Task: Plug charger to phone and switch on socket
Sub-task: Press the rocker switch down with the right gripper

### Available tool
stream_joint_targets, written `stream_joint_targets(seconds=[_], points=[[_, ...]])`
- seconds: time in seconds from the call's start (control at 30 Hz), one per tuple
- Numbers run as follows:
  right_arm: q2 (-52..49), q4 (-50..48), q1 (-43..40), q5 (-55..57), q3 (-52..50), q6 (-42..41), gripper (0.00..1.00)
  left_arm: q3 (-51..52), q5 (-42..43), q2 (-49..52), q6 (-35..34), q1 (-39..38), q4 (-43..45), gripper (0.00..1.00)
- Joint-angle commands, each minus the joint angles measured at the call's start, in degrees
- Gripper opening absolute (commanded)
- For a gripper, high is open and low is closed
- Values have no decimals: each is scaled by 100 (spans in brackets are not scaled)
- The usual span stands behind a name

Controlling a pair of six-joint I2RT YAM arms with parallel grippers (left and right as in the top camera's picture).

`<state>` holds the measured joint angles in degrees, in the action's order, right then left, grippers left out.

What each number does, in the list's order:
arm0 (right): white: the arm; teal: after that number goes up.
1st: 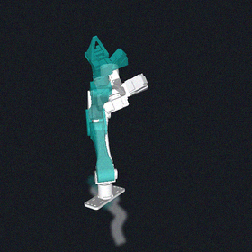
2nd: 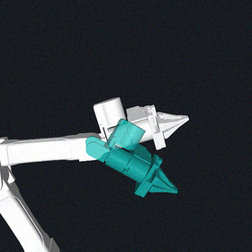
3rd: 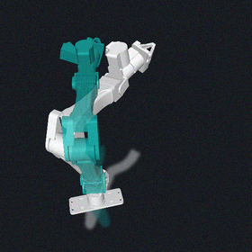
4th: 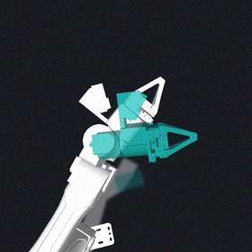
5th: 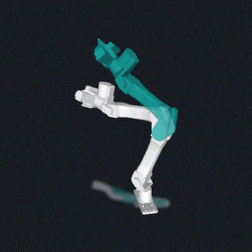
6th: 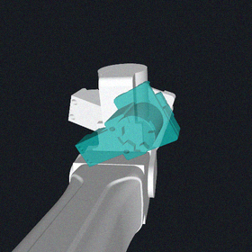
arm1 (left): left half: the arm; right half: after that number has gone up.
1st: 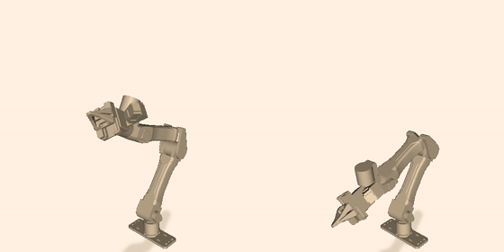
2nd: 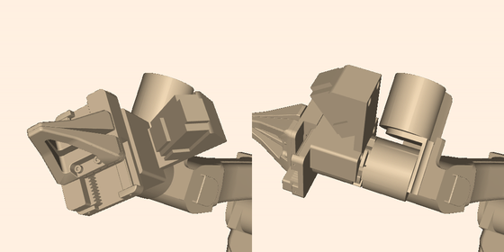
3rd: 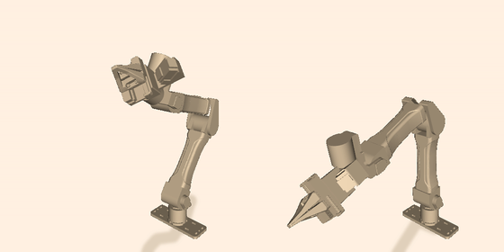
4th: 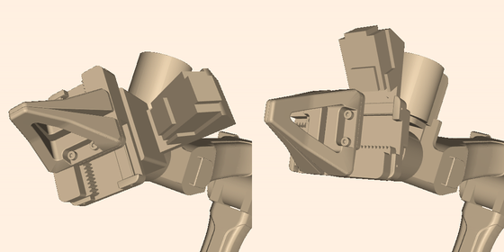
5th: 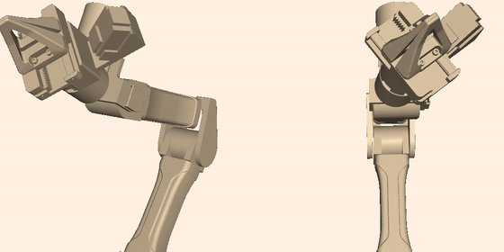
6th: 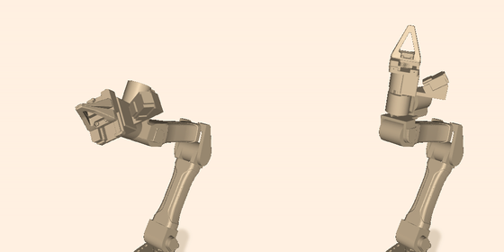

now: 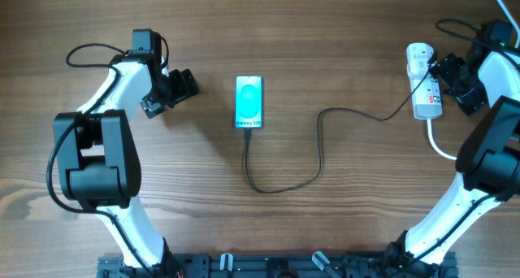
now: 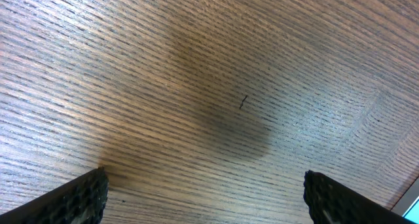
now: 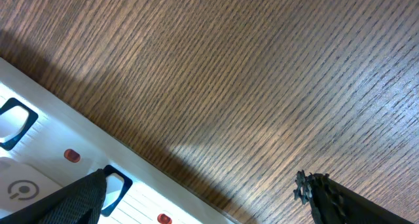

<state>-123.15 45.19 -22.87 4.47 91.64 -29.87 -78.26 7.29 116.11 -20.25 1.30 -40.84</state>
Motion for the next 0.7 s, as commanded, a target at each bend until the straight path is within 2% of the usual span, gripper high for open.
stream_joint_targets(seconds=[0.0,0.67], points=[[-212,225,149,-595,-140,280,100,66,-35,-98,33,11,15,100],[-212,378,149,-575,-140,345,100,66,-35,-98,33,11,17,100]])
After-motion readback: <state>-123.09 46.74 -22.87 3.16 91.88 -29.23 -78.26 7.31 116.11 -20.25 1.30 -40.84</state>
